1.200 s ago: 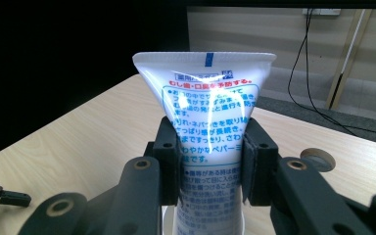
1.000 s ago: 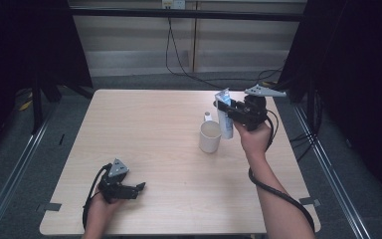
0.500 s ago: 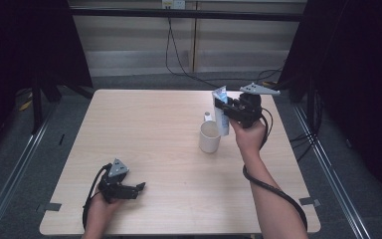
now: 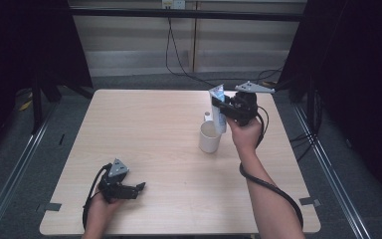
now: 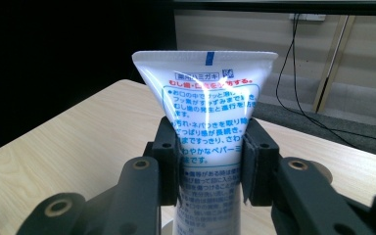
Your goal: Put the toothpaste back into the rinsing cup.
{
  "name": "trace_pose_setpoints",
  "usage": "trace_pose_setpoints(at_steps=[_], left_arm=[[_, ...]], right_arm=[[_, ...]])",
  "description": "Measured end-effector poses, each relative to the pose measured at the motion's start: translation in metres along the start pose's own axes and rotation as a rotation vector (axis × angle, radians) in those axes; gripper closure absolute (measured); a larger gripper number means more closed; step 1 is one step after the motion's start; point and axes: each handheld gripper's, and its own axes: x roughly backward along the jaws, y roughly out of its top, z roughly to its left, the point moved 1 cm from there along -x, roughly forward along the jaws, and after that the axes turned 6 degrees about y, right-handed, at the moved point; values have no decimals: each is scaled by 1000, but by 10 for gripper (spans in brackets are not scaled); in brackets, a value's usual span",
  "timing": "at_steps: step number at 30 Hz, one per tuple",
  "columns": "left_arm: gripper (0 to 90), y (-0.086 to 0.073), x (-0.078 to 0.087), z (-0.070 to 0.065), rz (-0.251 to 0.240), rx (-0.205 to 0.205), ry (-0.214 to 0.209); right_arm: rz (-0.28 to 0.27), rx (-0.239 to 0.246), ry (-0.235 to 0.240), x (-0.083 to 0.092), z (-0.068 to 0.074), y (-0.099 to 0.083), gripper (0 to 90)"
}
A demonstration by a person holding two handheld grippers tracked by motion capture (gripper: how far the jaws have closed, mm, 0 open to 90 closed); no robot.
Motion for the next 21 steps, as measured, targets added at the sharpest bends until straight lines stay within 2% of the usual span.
trace_pose_setpoints(at_steps=[10,14,21], left_arm=[[155,0,0,0,0,0,0],[155,0,0,0,0,0,0],[155,0,0,0,0,0,0]], right_arm=[[17,34,0,-11,8,2,657],[9,22,-1,-12,7,0,656],[21,29,-10,-15,7,-3,654]])
